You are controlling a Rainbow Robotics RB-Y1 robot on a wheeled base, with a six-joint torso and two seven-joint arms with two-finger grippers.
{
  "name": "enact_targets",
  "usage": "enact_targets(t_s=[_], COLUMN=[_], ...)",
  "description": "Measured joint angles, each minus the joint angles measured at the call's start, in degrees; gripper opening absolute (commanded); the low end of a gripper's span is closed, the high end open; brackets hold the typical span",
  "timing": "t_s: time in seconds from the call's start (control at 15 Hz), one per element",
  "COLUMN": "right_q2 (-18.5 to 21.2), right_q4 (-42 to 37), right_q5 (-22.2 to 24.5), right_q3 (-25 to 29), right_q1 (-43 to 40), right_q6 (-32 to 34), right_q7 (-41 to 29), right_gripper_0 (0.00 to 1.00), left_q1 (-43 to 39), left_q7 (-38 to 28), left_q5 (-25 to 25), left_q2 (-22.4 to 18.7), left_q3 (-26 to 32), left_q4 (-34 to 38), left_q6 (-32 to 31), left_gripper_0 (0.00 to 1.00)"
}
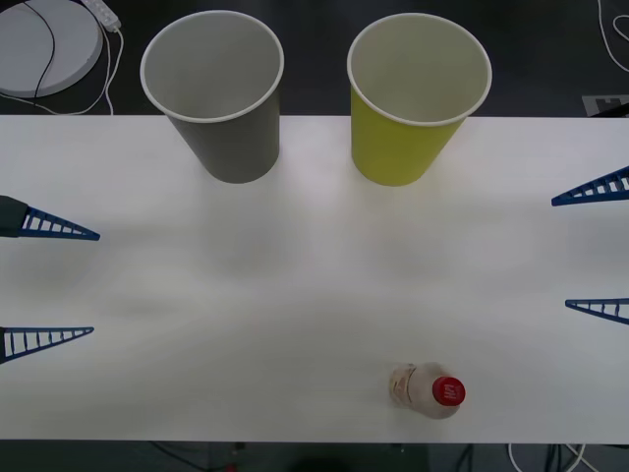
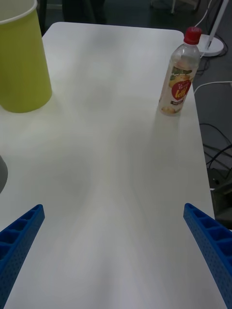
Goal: Put the can into the green bin and the plastic bottle into the gray bin
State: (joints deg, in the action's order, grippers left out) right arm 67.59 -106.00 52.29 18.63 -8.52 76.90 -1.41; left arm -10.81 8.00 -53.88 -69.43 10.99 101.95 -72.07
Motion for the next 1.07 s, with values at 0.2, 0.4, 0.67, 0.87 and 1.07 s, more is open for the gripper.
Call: enact_targets(t_s=[0.2,0.4,0.67,0.87,1.07], right_q2=[0.0,-1.5,-1.8,-2.1,-3.9], right_q4=[0.0,0.5,1.0,1.5,5.5], right_q5=[0.0,-0.6,-1.2,-1.2,-1.2], right_q3=[0.0,0.0,0.1,0.0,0.1], right_q1=[0.0,-0.2,-0.2,-1.6,-2.2], right_q6=[0.0,-0.1,-0.2,0.8,6.1], right_q7=[0.0,0.0,0.4,1.9,5.8], right_gripper_0=[1.00,1.00,1.00,1.00,1.00], left_q1=[0.0,0.0,0.0,0.0,0.0], left_q7=[0.0,0.0,0.0,0.0,0.0], left_q5=[0.0,0.0,0.0,0.0,0.0], left_q2=[0.0,0.0,0.0,0.0,0.0], left_q3=[0.0,0.0,0.0,0.0,0.0], left_q4=[0.0,0.0,0.0,0.0,0.0], left_q6=[0.0,0.0,0.0,0.0,0.0], left_gripper_0=[1.00,1.00,1.00,1.00,1.00])
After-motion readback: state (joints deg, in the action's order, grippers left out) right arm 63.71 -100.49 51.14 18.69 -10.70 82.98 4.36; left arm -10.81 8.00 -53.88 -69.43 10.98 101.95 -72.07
